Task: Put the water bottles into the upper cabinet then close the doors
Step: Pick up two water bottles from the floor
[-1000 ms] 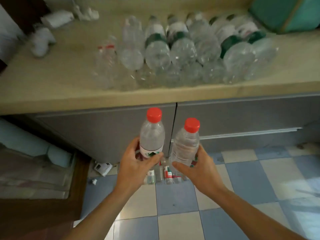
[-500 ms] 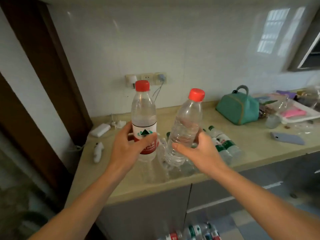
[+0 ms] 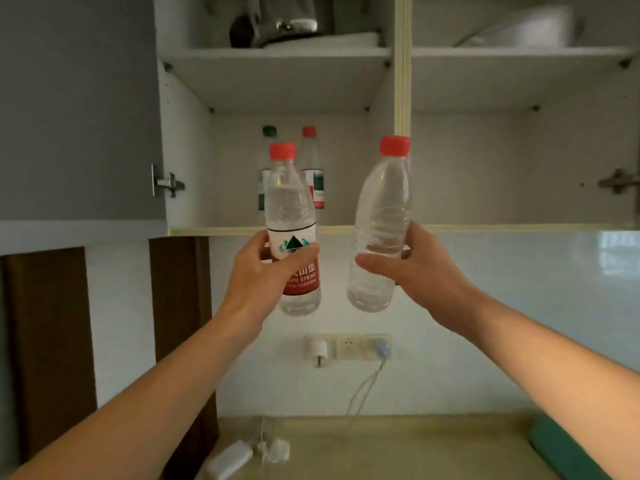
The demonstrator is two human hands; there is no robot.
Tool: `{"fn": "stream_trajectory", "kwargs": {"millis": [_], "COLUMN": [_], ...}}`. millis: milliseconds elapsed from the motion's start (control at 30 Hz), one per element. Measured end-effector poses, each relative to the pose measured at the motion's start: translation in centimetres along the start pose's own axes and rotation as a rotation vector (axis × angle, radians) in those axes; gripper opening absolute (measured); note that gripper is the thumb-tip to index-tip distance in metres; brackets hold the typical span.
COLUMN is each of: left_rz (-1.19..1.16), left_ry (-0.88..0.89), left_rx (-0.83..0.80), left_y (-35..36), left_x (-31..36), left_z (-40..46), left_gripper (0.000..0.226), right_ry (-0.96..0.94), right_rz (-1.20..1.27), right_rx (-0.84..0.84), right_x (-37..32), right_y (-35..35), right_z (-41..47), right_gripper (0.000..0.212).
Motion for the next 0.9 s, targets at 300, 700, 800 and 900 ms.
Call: {"fn": "stream_trajectory", "kwargs": {"millis": [300,700,800,900], "left_rz": [0.014,0.065,0.099,0.1], "left_ry": [0.078,-0.028,-0.023,-0.015], "left_rx": [0.104,-0.01,-0.024,-0.048], "left_y": [-2.6,-4.0,-4.1,-3.9], "left_x": [3.2,-3.1,-4.0,-4.7], "left_z": [14.4,23.4,24.5,25.5], "left_gripper": [0.042,0.032,0.033,0.04], "right_ry": [-0.116,0.104,0.097,0.1], "right_rz": [0.086,-0.069,-0.133,-0.162], "right_rx": [0.016,0.068,0.075,0.074], "right_x": [-6.5,-4.5,-3.9,-3.5], "right_y": [3.3,7.2,7.4,7.8], "right_z": [14.8,24.3,25.7,26.9], "right_gripper": [0.048,0.026,0.024,0.026]}}
Point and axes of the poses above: each hand's wrist, its own z-axis towards the middle knuckle, its own y-axis out of the palm, x = y × z, the point moved 4 cm from there along z, towards the middle knuckle, and after that the axes turned 8 degrees about y, right-handed, at the moved point
